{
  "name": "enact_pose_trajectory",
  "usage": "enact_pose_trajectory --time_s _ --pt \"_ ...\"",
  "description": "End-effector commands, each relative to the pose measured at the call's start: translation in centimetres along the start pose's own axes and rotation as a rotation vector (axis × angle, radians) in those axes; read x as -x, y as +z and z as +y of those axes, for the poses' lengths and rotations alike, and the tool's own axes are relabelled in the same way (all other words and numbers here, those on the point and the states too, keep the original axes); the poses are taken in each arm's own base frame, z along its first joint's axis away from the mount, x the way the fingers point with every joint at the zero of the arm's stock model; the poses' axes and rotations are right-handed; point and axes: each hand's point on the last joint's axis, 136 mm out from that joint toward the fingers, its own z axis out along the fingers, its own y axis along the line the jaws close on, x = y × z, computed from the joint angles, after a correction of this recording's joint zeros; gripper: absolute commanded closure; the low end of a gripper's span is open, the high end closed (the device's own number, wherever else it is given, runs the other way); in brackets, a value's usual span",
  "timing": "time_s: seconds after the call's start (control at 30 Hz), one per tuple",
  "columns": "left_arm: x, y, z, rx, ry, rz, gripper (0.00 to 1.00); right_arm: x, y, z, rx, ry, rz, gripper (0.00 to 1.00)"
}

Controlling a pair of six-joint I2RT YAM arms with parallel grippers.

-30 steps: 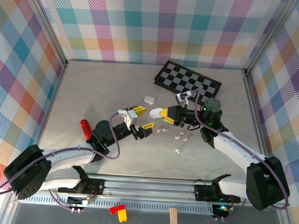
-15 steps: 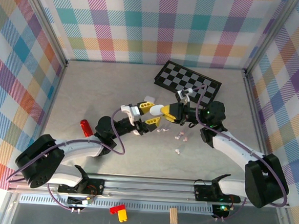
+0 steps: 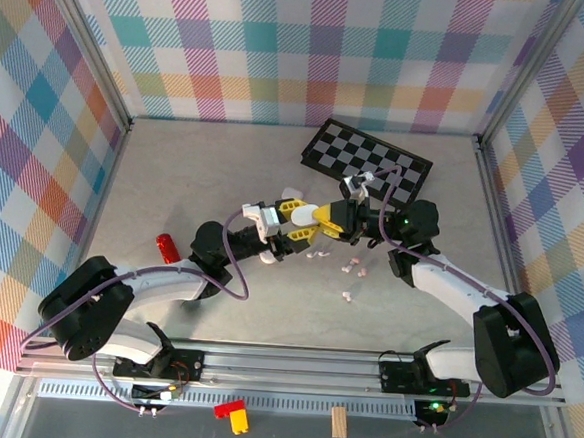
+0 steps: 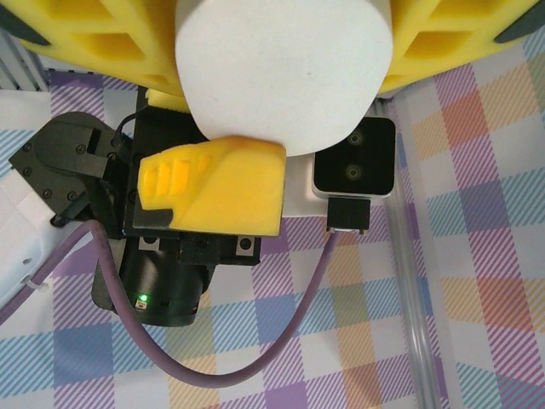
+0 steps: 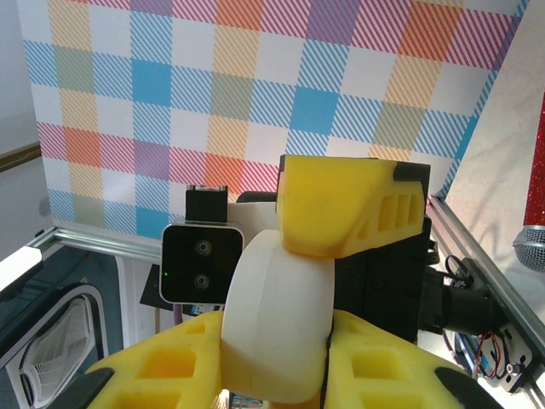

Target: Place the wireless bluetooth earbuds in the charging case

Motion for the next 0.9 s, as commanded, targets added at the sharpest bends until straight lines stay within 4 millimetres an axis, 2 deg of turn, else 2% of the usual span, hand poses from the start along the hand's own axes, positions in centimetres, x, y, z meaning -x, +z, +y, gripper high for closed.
enact_pose_trajectory --time_s 0.0,0.13,0.23,0.33,0.57,0.73,0.87 --pt "1.42 0.13 -0.63 -0.046 0.052 -0.053 0.52 0.21 -0.13 1.1 0.031 -0.051 -0.015 0.96" --pt "1.29 0.08 -0.69 -0.049 0.052 -0.05 0.53 0.35 -0.16 1.13 0.033 -0.047 -0.021 0.96" --pt "1.1 0.03 -0.29 -0.027 0.048 -0.046 0.47 0.39 -0.16 1.18 0.034 -0.05 -0.019 0.96" --pt "1.17 -0.02 -0.19 -0.022 0.054 -0.048 0.46 0.51 -0.18 0.83 0.033 -0.036 -0.025 0.96" --pt "1.17 0.03 -0.12 -0.03 0.054 -0.047 0.52 0.65 -0.25 0.48 0.025 -0.026 -0.034 0.97" --pt "1.0 -0.08 -0.14 -0.032 0.062 -0.044 0.51 0.84 -0.18 0.83 0.04 -0.011 -0.032 0.98" --pt "1.15 -0.05 -0.21 -0.039 0.055 -0.047 0.56 0.97 -0.24 0.5 0.035 0.0 -0.036 0.99"
